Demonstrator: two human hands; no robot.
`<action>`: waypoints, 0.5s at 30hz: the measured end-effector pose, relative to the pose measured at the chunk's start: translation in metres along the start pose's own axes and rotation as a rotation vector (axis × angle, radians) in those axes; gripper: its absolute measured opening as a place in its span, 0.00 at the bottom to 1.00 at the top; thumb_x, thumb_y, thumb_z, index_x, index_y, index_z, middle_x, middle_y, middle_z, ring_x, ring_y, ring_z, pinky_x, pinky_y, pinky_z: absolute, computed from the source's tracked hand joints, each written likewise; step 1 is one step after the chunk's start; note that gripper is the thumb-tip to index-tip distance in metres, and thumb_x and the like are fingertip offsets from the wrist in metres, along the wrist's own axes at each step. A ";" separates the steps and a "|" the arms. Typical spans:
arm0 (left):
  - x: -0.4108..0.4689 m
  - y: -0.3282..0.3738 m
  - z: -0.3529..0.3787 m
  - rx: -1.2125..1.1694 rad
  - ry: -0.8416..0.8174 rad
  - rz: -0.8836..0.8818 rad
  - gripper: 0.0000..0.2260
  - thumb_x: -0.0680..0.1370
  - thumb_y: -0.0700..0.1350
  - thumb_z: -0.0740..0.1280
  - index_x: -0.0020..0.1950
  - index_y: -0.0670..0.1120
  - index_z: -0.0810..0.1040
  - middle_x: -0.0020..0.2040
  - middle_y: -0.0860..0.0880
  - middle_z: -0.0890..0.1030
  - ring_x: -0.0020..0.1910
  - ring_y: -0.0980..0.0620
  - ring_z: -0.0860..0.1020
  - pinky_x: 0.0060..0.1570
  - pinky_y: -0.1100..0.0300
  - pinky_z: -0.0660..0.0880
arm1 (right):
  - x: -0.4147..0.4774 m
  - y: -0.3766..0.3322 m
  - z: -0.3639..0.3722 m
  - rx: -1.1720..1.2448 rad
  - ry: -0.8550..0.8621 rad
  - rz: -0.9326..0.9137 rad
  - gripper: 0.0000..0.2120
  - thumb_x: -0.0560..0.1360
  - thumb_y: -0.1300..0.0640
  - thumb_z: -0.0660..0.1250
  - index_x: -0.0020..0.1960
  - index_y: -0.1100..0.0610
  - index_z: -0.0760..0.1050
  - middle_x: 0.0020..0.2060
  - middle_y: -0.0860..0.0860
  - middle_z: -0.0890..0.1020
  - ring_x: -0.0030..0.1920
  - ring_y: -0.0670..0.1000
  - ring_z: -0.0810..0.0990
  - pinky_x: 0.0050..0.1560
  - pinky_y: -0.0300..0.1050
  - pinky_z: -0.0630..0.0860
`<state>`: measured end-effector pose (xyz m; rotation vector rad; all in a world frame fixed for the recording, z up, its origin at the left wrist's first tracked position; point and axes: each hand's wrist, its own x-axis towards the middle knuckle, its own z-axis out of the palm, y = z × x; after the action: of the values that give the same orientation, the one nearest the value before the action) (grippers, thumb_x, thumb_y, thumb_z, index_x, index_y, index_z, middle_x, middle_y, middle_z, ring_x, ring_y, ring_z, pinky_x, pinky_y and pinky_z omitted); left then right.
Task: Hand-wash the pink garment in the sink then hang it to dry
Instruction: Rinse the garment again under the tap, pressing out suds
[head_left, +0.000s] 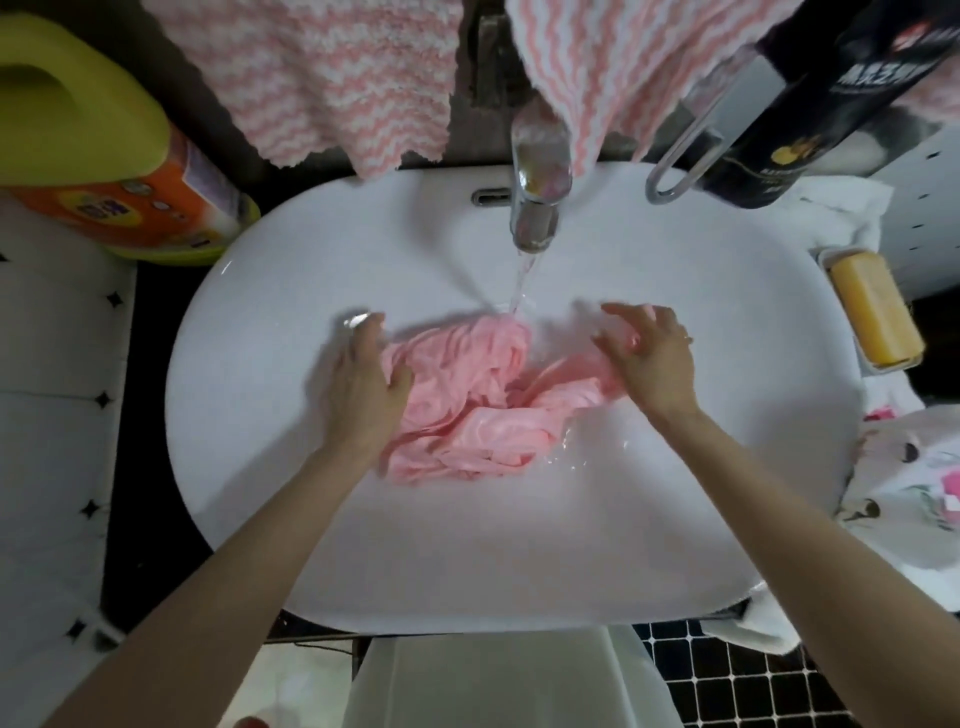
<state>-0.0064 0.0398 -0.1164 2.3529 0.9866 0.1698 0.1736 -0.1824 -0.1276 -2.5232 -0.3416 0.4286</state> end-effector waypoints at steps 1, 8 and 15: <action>-0.001 -0.005 -0.005 0.082 0.062 0.120 0.22 0.76 0.43 0.66 0.69 0.41 0.68 0.66 0.40 0.73 0.65 0.40 0.69 0.64 0.50 0.65 | -0.007 0.006 -0.006 -0.103 -0.030 -0.030 0.24 0.74 0.42 0.67 0.67 0.47 0.72 0.68 0.57 0.68 0.67 0.61 0.68 0.65 0.55 0.65; -0.014 0.001 0.022 0.281 -0.581 0.557 0.48 0.66 0.77 0.48 0.78 0.50 0.45 0.78 0.43 0.42 0.76 0.42 0.39 0.72 0.40 0.42 | -0.063 -0.007 0.030 -0.236 -0.423 -0.541 0.54 0.58 0.22 0.57 0.74 0.37 0.32 0.76 0.54 0.35 0.74 0.62 0.33 0.68 0.71 0.40; -0.036 0.008 0.063 0.261 -0.657 0.452 0.56 0.60 0.74 0.64 0.69 0.58 0.26 0.72 0.57 0.29 0.70 0.58 0.26 0.67 0.55 0.24 | -0.054 0.011 0.062 -0.474 -0.556 -0.548 0.60 0.56 0.20 0.50 0.74 0.50 0.27 0.74 0.54 0.29 0.74 0.57 0.28 0.68 0.63 0.26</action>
<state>-0.0070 -0.0181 -0.1601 2.5591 0.1637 -0.5616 0.1027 -0.1791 -0.1708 -2.5407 -1.4494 0.8977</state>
